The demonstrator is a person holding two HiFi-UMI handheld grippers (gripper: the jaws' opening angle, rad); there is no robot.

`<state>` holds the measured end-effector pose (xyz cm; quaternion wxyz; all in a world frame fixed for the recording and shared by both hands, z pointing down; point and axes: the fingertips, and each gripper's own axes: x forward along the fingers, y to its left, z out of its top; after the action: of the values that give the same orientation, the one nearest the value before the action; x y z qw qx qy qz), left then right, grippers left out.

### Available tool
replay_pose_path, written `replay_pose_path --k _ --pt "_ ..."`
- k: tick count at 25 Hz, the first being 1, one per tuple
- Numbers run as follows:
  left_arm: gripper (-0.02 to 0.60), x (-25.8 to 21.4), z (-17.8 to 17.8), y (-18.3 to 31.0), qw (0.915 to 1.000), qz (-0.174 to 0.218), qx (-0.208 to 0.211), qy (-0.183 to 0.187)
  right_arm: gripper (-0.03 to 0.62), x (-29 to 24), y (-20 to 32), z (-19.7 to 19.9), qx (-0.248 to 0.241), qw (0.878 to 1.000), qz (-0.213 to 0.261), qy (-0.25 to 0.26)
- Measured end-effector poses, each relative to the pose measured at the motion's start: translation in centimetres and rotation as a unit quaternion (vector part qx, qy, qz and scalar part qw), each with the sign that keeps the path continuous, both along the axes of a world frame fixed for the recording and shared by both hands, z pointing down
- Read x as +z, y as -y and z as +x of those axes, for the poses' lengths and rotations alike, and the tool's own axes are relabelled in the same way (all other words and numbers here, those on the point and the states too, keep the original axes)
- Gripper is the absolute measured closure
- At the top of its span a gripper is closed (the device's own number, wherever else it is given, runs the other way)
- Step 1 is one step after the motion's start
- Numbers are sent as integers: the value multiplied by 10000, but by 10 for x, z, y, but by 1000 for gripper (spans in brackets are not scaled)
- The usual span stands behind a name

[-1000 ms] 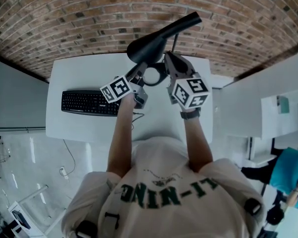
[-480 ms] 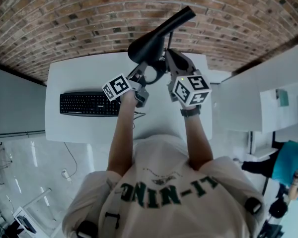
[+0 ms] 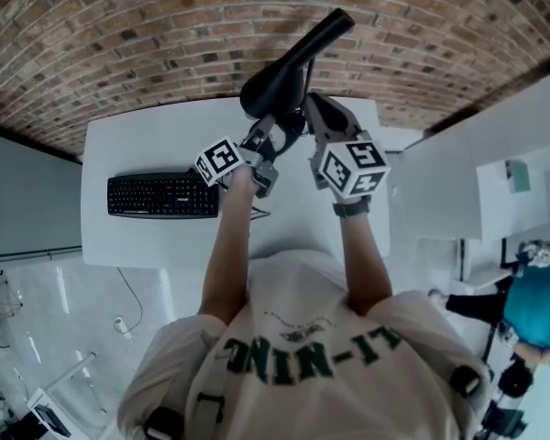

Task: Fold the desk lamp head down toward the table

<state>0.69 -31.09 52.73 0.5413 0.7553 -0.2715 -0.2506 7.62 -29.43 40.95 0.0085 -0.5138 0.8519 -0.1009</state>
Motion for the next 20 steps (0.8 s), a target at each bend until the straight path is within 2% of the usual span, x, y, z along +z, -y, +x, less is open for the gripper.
replay_pose_path --k 9,13,16,20 --pt "511 3 1 -4 9999 94 29 130 591 -2 -2 4 39 10000 30 38" --pt "503 4 0 -6 9988 206 -104 440 591 -3 -8 -1 8 9999 30 102" --pt "503 10 -5 -13 9956 244 -211 875 591 -3 -15 -2 7 9999 19 118" --pt "506 7 -21 -31 9939 320 -393 976 591 2 -23 0 -9 10000 -14 60"
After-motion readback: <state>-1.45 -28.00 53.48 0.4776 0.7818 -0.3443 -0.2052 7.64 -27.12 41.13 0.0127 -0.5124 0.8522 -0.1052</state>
